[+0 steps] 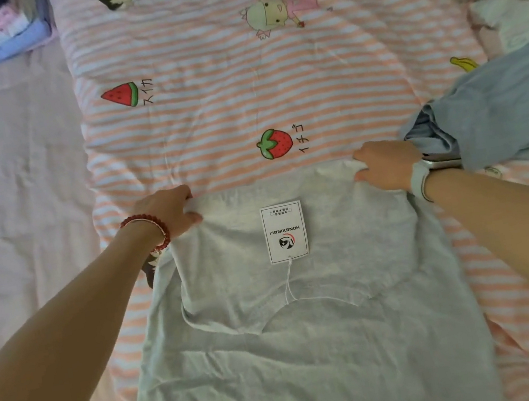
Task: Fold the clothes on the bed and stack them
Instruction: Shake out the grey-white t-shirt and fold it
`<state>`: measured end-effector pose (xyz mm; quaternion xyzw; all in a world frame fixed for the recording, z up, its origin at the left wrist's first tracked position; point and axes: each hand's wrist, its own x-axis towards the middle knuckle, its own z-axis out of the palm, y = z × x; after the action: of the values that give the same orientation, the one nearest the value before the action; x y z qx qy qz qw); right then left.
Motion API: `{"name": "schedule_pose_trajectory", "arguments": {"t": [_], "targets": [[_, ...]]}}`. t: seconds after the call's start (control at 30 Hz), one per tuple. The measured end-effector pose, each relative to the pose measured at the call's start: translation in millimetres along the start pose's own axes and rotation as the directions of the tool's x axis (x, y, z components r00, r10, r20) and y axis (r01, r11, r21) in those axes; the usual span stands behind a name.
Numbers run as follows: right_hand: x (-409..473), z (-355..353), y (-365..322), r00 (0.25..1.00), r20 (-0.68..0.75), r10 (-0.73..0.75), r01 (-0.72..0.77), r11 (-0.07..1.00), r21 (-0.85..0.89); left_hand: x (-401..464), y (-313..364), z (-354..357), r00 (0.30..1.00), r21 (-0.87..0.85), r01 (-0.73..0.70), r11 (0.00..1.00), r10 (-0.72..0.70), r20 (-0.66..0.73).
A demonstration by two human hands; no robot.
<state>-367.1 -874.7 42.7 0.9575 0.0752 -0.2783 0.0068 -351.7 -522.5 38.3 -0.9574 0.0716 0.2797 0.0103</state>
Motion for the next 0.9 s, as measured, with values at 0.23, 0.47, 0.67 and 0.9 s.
{"name": "schedule_pose_trajectory", "arguments": {"t": [0.23,0.47,0.67,0.9], "targets": [[-6.3,-59.4,5.9,0.842,-0.515,0.159,-0.112,0.986,0.122,0.2,17.4,-75.0,0.775,-0.099,0.074,0.992,-0.119,-0.621],[-92.5,-0.3,-9.2,0.788,-0.613,0.054,0.114,0.966,0.232,-84.9,16.2,-14.3,0.765,-0.097,-0.175,0.980,0.073,-0.640],[-183.9,97.3,-34.0,0.840,-0.538,-0.063,0.213,0.952,0.221,-168.6,6.5,85.8,0.824,0.034,-0.350,0.936,0.325,-0.465],[-224.3,154.8,-55.9,0.943,-0.328,0.054,0.060,0.943,0.326,-209.7,11.3,133.3,0.929,-0.027,-0.250,0.968,0.232,-0.289]]}}
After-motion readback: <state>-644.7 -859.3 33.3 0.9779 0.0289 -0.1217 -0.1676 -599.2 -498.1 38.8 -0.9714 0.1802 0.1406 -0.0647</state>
